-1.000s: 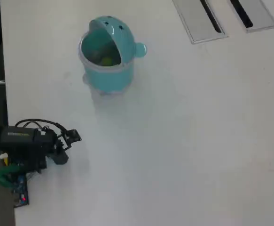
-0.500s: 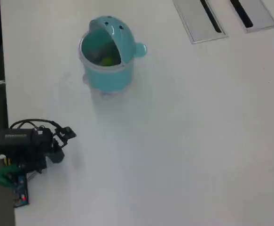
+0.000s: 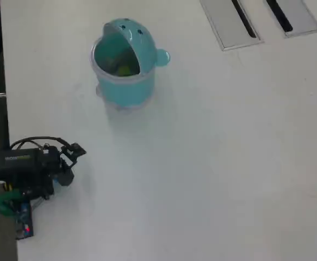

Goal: Grasp RGB lego blocks and put them in the bin one by one.

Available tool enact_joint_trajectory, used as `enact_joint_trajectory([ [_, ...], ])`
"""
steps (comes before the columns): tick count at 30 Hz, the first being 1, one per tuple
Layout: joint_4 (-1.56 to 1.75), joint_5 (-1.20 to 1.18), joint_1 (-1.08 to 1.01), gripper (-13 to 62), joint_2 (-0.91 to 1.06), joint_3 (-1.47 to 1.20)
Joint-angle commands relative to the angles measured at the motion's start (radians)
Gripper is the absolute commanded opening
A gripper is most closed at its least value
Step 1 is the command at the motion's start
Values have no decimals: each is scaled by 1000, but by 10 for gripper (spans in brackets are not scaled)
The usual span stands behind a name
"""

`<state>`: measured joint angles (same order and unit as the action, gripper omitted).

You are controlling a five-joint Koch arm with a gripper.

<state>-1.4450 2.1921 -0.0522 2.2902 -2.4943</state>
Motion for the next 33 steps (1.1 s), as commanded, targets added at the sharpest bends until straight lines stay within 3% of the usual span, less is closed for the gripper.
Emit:
enact_joint_trajectory([
  [1, -115, 17, 5, 345, 74, -41],
  [12, -115, 23, 37, 323, 60, -152],
  [18, 49, -54, 25, 109, 0, 35],
  [21, 60, -104, 43, 92, -18, 115],
  [25, 60, -140, 81, 112, -29, 181],
  [29, 51, -141, 120, 318, -15, 183],
  [33, -64, -140, 155, 350, 12, 215],
])
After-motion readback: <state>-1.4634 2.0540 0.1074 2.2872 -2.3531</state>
